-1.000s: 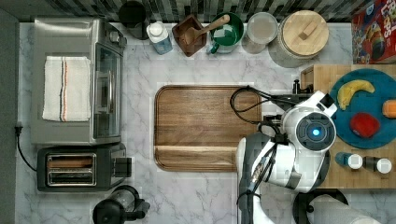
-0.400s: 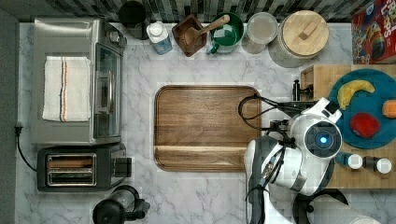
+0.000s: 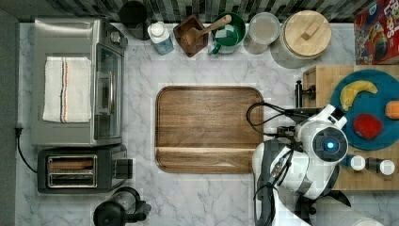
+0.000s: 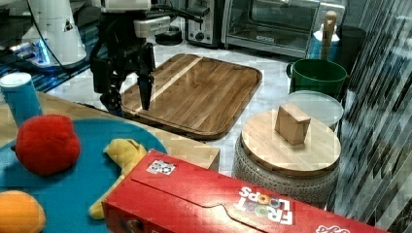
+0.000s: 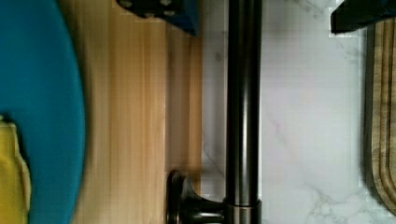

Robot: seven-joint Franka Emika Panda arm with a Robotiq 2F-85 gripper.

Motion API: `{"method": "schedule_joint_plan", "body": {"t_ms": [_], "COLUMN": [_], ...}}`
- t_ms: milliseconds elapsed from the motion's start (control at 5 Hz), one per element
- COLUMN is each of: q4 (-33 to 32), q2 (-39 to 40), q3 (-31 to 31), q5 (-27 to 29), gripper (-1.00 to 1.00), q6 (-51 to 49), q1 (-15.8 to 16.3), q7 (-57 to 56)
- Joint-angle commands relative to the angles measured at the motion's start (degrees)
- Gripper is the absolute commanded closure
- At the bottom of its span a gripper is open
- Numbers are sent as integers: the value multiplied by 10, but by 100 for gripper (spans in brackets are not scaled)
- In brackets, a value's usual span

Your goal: Open the drawer.

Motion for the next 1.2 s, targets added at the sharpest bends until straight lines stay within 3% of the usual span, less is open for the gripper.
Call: {"method": "schedule_joint_plan", "body": {"t_ms": [200, 400, 800, 1200], "q4": [-34, -31, -21, -24], "q2": [26, 49, 19, 27], "q3": [-3, 16, 42, 78], "q5": [-12, 23, 49, 66], "gripper": [-100, -100, -100, -100], "q6": [105, 140, 59, 69], "q1": [20, 6, 13, 53], "q7": [87, 58, 39, 47]}}
